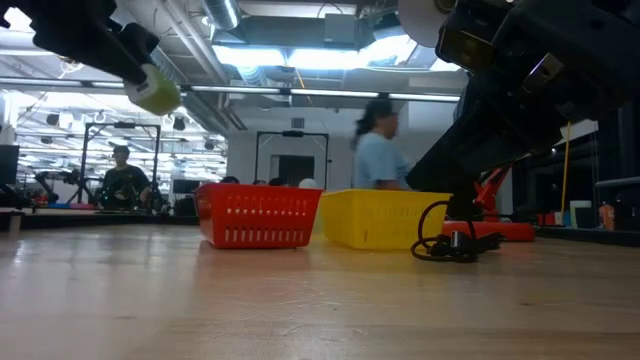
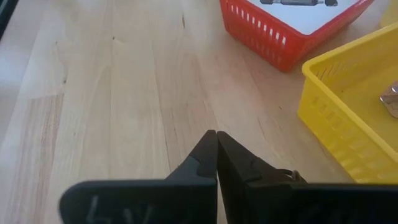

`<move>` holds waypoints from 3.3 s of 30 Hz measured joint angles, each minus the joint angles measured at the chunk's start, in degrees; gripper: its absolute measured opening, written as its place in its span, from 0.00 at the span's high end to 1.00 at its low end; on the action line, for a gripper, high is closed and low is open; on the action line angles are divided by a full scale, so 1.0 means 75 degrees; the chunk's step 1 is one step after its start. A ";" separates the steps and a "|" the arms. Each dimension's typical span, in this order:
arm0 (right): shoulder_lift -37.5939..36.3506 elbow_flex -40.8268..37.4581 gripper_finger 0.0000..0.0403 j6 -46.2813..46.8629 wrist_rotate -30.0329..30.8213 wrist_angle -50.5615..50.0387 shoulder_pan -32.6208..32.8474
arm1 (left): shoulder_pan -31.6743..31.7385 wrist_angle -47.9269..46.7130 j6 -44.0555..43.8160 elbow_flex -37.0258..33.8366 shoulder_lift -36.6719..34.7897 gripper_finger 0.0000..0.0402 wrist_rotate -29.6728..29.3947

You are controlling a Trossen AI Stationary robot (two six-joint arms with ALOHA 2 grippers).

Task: Pick and place items into bin
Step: Put the green charger adapter into the bottom yellow bin

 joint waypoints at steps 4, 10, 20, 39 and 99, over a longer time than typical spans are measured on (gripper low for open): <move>0.0000 0.0000 1.00 -0.0003 0.0000 0.0000 0.0003 | -0.0003 0.0373 0.0281 0.0000 0.0008 0.59 -0.0008; -0.0003 0.0000 1.00 -0.0053 0.0000 0.0002 0.0003 | -0.0003 0.1317 0.0781 -0.0086 0.0017 0.59 0.0156; -0.0003 0.0000 1.00 -0.0181 0.0000 0.0006 0.0003 | 0.0135 0.4976 0.1784 -0.1630 0.0035 0.59 0.0569; -0.0009 0.0000 1.00 -0.0204 0.0242 0.0134 0.0003 | 0.0911 0.5372 0.1324 -0.1763 0.0042 0.59 0.0863; -0.0009 -0.0003 1.00 -0.0233 0.0247 -0.0218 0.0003 | 0.3936 0.4719 0.3626 0.2991 0.6584 0.59 0.4742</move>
